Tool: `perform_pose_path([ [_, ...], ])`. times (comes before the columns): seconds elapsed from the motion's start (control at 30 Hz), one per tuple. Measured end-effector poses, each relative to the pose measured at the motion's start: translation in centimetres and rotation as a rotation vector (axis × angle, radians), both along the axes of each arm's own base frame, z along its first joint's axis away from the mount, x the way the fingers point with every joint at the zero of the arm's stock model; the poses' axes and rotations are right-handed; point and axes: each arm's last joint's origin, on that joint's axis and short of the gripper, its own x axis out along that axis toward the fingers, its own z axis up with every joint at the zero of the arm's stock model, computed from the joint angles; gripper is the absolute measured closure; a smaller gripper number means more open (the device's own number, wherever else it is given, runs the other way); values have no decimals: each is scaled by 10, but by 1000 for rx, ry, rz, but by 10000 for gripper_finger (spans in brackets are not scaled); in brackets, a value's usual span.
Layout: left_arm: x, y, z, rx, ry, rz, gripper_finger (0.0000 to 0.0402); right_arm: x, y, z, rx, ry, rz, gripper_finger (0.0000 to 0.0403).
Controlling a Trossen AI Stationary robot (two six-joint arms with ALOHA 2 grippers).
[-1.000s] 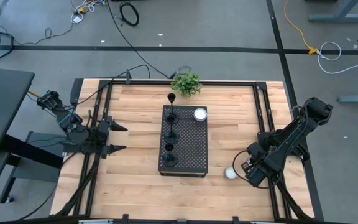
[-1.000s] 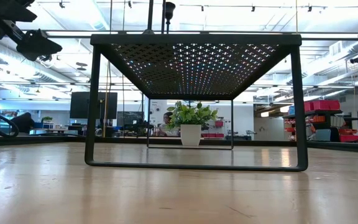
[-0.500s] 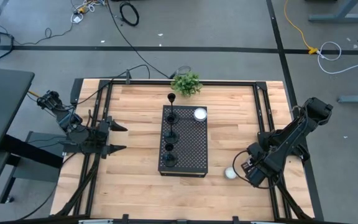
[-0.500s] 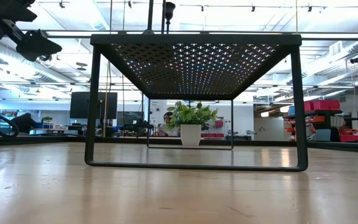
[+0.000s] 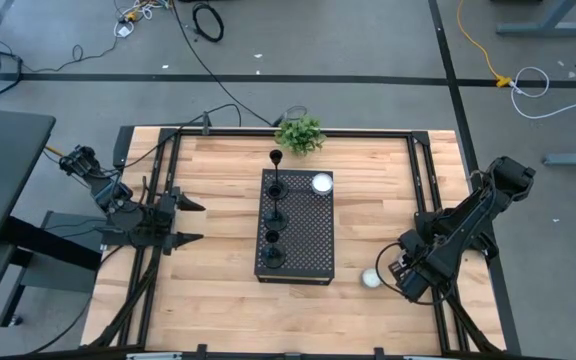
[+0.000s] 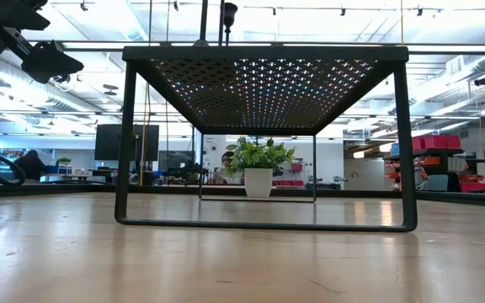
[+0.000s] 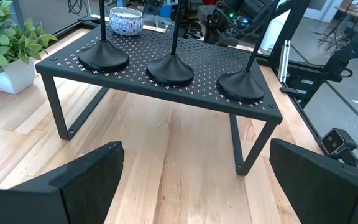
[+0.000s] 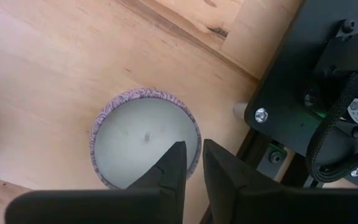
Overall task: Pick & Place candle stick holders
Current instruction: Put the pink scented candle on the shelf aligned with the other scented candle
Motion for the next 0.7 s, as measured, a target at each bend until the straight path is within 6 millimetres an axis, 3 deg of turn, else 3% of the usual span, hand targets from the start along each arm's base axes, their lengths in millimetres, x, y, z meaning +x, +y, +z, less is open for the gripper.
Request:
perform_pose_path([
  [0.27,0,0,0,0,1,0,3,0,0,0,3,-8,-18,348],
  [0.43,0,0,0,-3,1,1,3,-5,-1,-12,57,39,-35,347],
  [0.7,0,0,0,-1,1,1,3,-7,-1,-16,73,52,-38,306],
])
